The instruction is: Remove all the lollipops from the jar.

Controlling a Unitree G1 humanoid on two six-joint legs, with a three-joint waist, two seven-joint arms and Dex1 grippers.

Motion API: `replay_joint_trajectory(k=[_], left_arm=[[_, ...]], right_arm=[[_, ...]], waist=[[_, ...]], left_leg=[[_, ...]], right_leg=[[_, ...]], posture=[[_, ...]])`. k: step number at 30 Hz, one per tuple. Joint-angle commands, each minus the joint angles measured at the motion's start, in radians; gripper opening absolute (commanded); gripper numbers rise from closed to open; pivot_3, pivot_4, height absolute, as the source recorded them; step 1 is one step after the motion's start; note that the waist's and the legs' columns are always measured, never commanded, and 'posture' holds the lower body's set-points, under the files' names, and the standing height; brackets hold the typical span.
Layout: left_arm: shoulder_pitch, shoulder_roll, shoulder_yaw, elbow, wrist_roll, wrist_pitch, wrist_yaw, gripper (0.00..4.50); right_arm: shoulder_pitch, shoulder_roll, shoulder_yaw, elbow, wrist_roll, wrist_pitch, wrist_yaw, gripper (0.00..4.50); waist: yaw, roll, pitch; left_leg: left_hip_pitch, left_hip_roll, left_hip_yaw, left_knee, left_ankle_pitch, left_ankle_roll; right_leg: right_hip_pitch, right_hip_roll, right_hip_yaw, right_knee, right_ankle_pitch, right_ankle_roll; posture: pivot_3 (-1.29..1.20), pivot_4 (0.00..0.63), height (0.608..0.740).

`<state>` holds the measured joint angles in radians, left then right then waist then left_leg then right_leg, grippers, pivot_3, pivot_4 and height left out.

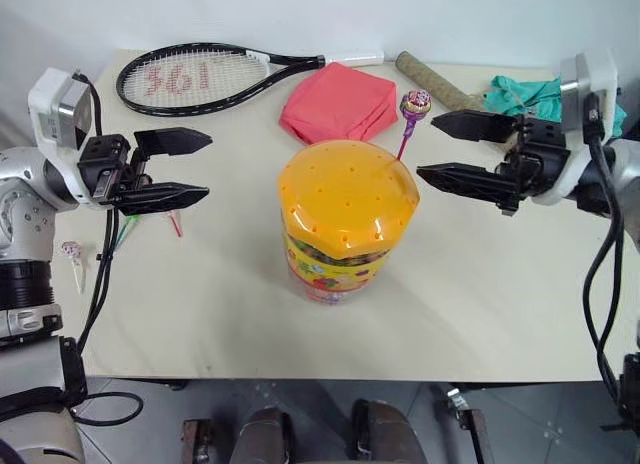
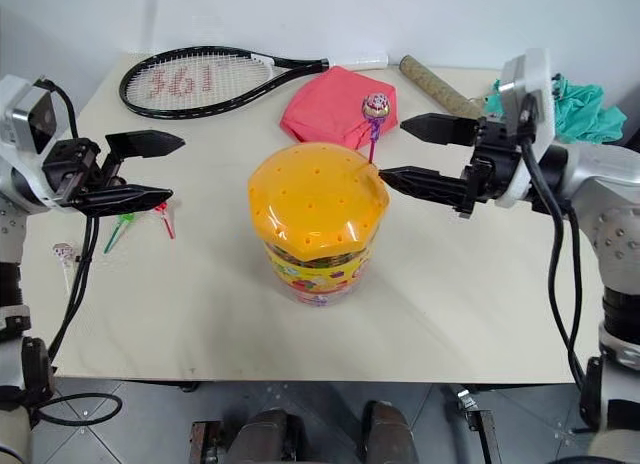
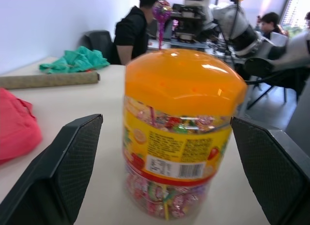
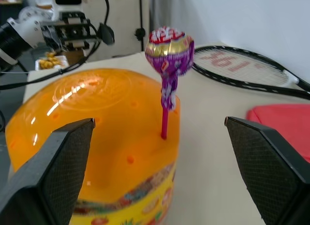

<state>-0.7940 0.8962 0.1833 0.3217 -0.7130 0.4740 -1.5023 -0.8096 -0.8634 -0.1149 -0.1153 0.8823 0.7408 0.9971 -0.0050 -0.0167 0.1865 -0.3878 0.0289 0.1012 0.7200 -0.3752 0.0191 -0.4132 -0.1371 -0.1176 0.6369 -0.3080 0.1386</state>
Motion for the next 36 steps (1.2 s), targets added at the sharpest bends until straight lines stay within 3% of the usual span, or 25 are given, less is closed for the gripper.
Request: replay_joint_trajectory(k=[1,2,5,16,26,29,32,36], left_arm=[[0.025,0.042,-0.028,-0.044,-0.072,-0.038,-0.112,4.47],[0.031,0.046,-0.029,-0.049,-0.083,-0.038,-0.112,4.47],[0.049,0.050,-0.026,-0.065,-0.097,-0.041,-0.112,4.50],[0.100,0.045,0.010,-0.117,-0.106,-0.024,-0.108,4.50],[0.064,0.031,-0.030,-0.077,-0.107,-0.041,-0.112,4.50],[0.061,0.028,-0.036,-0.072,-0.110,-0.045,-0.112,4.50],[0.062,0.025,-0.047,-0.065,-0.115,-0.054,-0.112,4.50],[0.066,0.021,-0.053,-0.067,-0.128,-0.054,-0.112,4.50]], right_arm=[[-0.079,0.048,0.043,0.087,-0.057,-0.046,0.067,4.50],[-0.099,0.064,0.058,0.113,-0.072,-0.049,0.083,4.50],[-0.146,0.100,0.080,0.161,-0.104,-0.051,0.116,3.87],[-0.224,0.128,0.071,0.187,-0.159,-0.064,0.186,0.11],[-0.366,0.041,-0.062,0.209,-0.177,0.005,0.013,0.05],[-0.333,-0.039,-0.072,0.203,-0.201,0.094,-0.044,0.05],[-0.245,-0.196,0.028,0.172,-0.285,0.241,-0.056,0.05],[-0.142,-0.283,0.037,0.163,-0.327,0.329,-0.087,0.05]], waist=[[-0.003,0.000,0.000],[-0.003,0.000,0.000],[-0.002,0.000,0.000],[-0.004,0.000,0.000],[-0.003,0.000,0.000],[0.000,0.000,0.000],[0.004,0.000,0.000],[0.000,0.000,0.000]], left_leg=[[0.000,0.000,0.000,0.000,0.000,0.000],[0.000,0.000,0.000,0.000,0.000,0.000],[0.000,0.000,0.000,0.000,0.000,0.000],[0.000,0.000,0.000,-0.001,0.000,0.000],[0.000,0.000,-0.001,-0.002,0.000,0.000],[0.000,0.000,-0.001,-0.002,0.000,0.000],[0.000,0.000,-0.001,-0.002,0.000,0.000],[0.000,0.000,0.002,-0.003,0.000,0.000]], right_leg=[[0.000,0.000,0.000,0.000,0.000,0.000],[0.000,0.000,0.000,0.000,0.000,0.000],[0.000,0.000,0.000,0.000,0.000,0.000],[0.000,0.000,-0.002,0.000,0.000,0.000],[0.000,0.000,-0.002,0.000,0.000,0.000],[0.000,-0.001,-0.002,0.000,0.000,0.000],[0.000,-0.001,-0.002,0.000,0.000,0.000],[-0.001,-0.001,-0.001,-0.001,0.000,0.000]], posture=[[0.00,0.150,0.740],[0.00,0.150,0.740],[0.00,0.150,0.740],[0.00,0.150,0.740],[0.00,0.150,0.740],[0.00,0.150,0.740],[0.00,0.150,0.740],[0.00,0.150,0.740]])
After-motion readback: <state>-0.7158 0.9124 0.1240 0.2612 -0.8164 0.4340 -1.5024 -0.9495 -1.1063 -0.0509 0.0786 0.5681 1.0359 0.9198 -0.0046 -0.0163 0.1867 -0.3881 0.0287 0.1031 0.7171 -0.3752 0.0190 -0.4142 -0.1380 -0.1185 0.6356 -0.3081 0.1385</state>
